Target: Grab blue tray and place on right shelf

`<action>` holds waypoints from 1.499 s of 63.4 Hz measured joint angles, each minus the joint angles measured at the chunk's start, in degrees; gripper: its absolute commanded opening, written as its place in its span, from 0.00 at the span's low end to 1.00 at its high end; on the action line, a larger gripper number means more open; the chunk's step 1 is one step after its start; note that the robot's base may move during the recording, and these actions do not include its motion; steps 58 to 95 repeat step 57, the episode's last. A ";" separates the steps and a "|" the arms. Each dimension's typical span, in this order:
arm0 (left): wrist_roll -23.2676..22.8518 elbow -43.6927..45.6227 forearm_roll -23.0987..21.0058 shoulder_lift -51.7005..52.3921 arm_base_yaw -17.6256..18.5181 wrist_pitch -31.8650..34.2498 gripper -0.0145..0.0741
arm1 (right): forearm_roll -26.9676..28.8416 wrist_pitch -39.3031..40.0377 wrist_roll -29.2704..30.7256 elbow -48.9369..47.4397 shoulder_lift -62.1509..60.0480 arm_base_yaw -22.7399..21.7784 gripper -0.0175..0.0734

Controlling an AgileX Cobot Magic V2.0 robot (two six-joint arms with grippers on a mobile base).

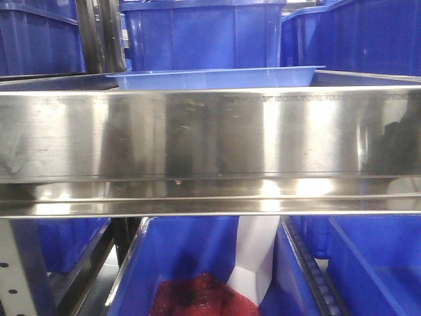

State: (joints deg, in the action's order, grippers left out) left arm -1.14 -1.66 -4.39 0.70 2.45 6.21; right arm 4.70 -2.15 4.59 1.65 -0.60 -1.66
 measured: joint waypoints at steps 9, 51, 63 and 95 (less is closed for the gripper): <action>0.00 0.00 0.00 0.00 0.00 0.00 0.11 | 0.02 0.00 0.00 0.00 0.00 0.00 0.25; 0.00 0.00 0.00 0.00 0.00 0.00 0.11 | 0.15 0.00 0.00 0.00 0.00 0.00 0.25; 0.00 0.00 0.00 0.00 0.00 0.00 0.11 | 0.15 0.00 0.00 0.00 0.00 0.00 0.25; 0.00 0.00 0.00 0.00 0.00 0.00 0.11 | 0.15 0.00 0.00 0.00 0.00 0.00 0.25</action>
